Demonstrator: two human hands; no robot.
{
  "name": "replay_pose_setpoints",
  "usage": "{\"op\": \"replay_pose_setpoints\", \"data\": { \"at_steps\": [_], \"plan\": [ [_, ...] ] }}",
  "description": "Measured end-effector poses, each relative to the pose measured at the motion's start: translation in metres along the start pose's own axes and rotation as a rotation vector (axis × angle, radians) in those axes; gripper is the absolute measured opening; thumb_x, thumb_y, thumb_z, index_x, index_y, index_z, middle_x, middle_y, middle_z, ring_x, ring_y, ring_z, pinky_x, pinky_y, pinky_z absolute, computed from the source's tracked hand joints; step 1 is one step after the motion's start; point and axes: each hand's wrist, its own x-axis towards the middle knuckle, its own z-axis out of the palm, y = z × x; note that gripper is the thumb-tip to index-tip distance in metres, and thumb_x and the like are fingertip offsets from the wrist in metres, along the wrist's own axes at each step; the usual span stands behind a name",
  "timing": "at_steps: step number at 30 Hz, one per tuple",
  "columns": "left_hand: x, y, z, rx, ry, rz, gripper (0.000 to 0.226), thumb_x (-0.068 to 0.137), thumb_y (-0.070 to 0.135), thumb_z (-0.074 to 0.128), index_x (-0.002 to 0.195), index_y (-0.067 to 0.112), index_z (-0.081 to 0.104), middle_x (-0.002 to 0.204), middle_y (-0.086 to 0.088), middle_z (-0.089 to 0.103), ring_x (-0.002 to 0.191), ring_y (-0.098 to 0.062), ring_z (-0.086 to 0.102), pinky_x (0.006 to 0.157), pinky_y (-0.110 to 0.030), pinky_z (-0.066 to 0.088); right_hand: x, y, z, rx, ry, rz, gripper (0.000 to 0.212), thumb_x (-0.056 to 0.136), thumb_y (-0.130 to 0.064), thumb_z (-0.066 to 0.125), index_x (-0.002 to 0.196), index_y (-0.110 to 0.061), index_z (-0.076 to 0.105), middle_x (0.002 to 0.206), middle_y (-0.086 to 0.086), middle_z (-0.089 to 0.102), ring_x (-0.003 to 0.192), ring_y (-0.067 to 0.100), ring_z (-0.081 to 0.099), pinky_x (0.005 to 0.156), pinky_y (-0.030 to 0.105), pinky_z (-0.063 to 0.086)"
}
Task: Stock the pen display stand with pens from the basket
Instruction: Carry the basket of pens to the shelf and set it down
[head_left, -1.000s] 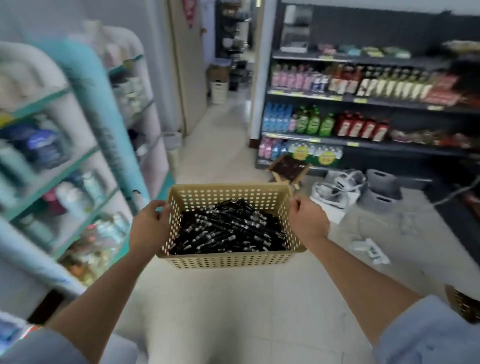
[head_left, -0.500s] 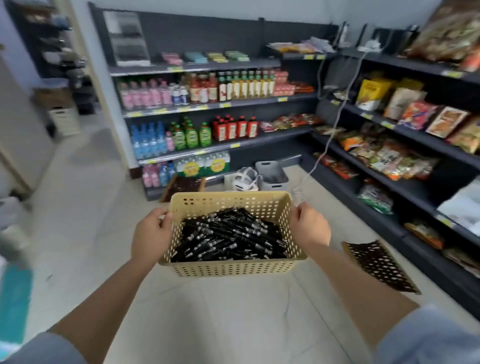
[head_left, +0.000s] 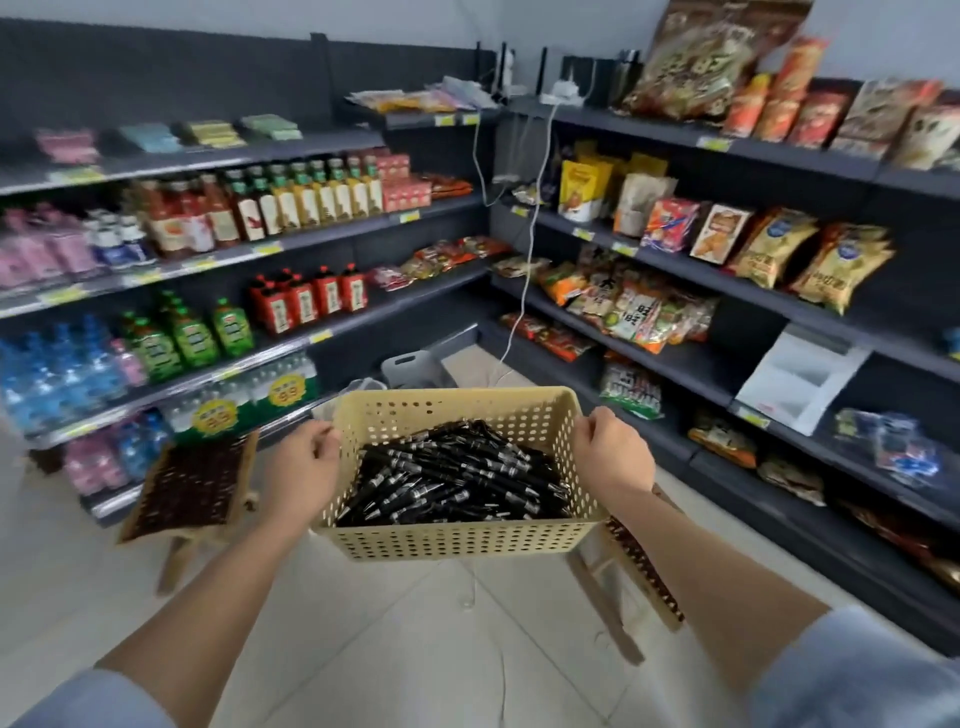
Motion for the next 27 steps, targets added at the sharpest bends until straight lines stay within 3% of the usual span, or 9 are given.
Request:
{"op": "replay_pose_setpoints", "data": {
  "at_steps": [2,8,17,22,27],
  "plan": [
    [0.029,0.018,0.026,0.004,-0.035,0.002,0.028,0.098,0.028,0.046,0.117,0.013,0.06,0.092,-0.003,0.069,0.069,-0.019,0.061,0.064,-0.036,0.05,0.032,0.01,-0.001,-0.021,0.011,0.041,0.036,0.1,-0.04,0.032,0.087,-0.012,0.05,0.084,0.007,0.062,0.081,0.031,0.06,0.066,0.037,0.047],
    [0.12,0.067,0.109,-0.037,-0.095,0.072,0.025,0.097,0.024,0.047,0.113,0.013,0.062,0.096,-0.003,0.069,0.073,-0.014,0.057,0.066,-0.031,0.044,0.13,0.042,0.009,-0.051,0.045,0.149,0.035,0.099,-0.041,0.033,0.085,-0.014,0.049,0.079,0.003,0.06,0.073,0.026,0.057,0.06,0.034,0.045],
    [0.252,0.149,0.214,-0.059,-0.226,0.183,0.025,0.096,0.025,0.046,0.115,0.016,0.061,0.106,-0.004,0.068,0.088,-0.021,0.06,0.075,-0.034,0.048,0.266,0.08,0.019,-0.062,0.161,0.308,0.036,0.1,-0.042,0.032,0.08,-0.016,0.048,0.073,0.001,0.059,0.066,0.024,0.056,0.054,0.031,0.039],
    [0.298,0.201,0.265,-0.026,-0.24,0.252,0.025,0.097,0.023,0.045,0.113,0.015,0.062,0.104,-0.002,0.068,0.081,-0.012,0.049,0.067,-0.027,0.033,0.326,0.106,0.015,-0.083,0.2,0.385,0.036,0.099,-0.042,0.033,0.083,-0.016,0.05,0.075,0.001,0.059,0.07,0.025,0.058,0.059,0.034,0.046],
    [0.339,0.245,0.332,-0.083,-0.311,0.278,0.023,0.096,0.021,0.045,0.112,0.015,0.062,0.103,-0.005,0.068,0.082,-0.017,0.056,0.068,-0.03,0.042,0.395,0.146,0.01,-0.084,0.198,0.419,0.034,0.099,-0.04,0.034,0.085,-0.015,0.05,0.079,0.004,0.061,0.074,0.028,0.059,0.061,0.035,0.047]
  ]
}}
